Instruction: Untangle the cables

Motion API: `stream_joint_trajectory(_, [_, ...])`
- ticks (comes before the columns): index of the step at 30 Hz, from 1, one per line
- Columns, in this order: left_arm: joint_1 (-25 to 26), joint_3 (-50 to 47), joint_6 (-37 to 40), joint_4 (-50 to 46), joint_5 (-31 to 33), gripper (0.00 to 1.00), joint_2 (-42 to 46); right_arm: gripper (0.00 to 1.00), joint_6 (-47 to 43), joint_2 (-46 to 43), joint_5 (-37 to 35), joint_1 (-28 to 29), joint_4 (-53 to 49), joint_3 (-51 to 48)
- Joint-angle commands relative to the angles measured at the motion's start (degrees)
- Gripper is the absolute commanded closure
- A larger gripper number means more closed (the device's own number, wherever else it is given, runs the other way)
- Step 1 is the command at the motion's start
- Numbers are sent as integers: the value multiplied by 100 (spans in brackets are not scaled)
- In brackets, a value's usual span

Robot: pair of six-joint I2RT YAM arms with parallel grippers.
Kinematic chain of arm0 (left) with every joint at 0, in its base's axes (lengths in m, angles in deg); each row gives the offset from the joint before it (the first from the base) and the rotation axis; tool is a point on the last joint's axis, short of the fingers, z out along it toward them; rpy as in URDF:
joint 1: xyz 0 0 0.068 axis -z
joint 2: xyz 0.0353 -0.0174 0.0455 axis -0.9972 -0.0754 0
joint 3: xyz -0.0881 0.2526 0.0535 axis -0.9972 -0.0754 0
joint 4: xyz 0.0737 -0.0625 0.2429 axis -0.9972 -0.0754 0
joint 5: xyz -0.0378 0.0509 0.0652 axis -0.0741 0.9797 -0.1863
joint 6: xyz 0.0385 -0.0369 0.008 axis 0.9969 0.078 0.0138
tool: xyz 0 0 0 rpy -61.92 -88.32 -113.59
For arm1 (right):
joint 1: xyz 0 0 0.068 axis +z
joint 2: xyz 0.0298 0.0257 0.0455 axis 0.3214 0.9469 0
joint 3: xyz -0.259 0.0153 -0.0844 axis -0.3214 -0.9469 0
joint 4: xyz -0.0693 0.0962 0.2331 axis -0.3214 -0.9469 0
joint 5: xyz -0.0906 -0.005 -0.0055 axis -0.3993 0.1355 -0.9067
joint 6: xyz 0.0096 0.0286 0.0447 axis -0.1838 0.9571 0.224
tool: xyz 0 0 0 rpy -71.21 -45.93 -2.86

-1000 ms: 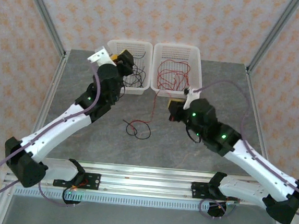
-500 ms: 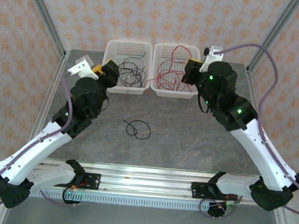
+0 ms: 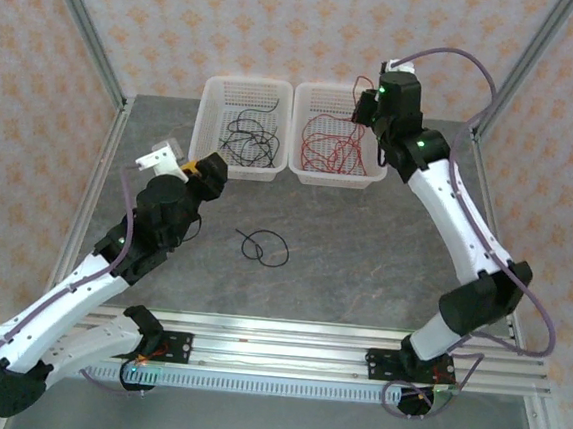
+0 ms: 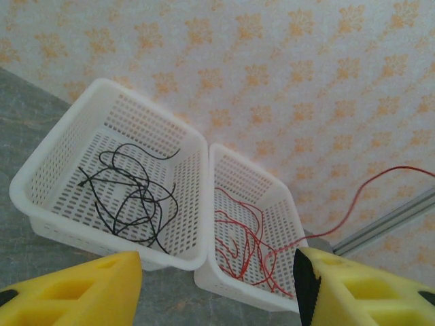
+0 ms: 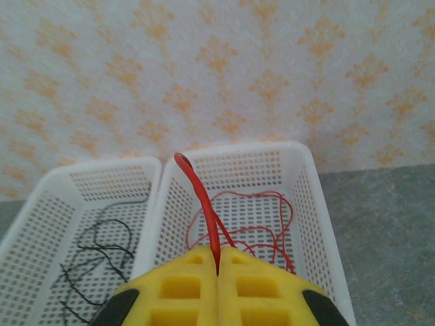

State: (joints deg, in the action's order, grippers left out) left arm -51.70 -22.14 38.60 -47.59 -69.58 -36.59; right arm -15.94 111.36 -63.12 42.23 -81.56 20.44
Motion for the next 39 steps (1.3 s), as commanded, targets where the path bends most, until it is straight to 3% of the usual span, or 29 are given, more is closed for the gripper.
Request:
stream_joint_trajectory(1, [-20, -101, -115, -228, -107, 39, 190, 100, -98, 307, 293, -234, 230, 304])
stream_joint_trajectory(14, [-14, -174, -268, -626, -50, 39, 430, 100, 172, 1440, 644, -427, 395, 10])
stream_joint_trajectory(23, [-14, -170, -459, -1293, 115, 39, 652, 100, 928, 2701, 688, -467, -482, 686])
stream_joint_trajectory(34, [-14, -256, -639, -1946, -23, 38, 594, 99, 1397, 3550, 785, -464, -664, 1092])
stream_joint_trajectory(39, [-13, -291, -679, -2096, -81, 38, 524, 71, 1497, 3617, 710, -467, -752, 1226])
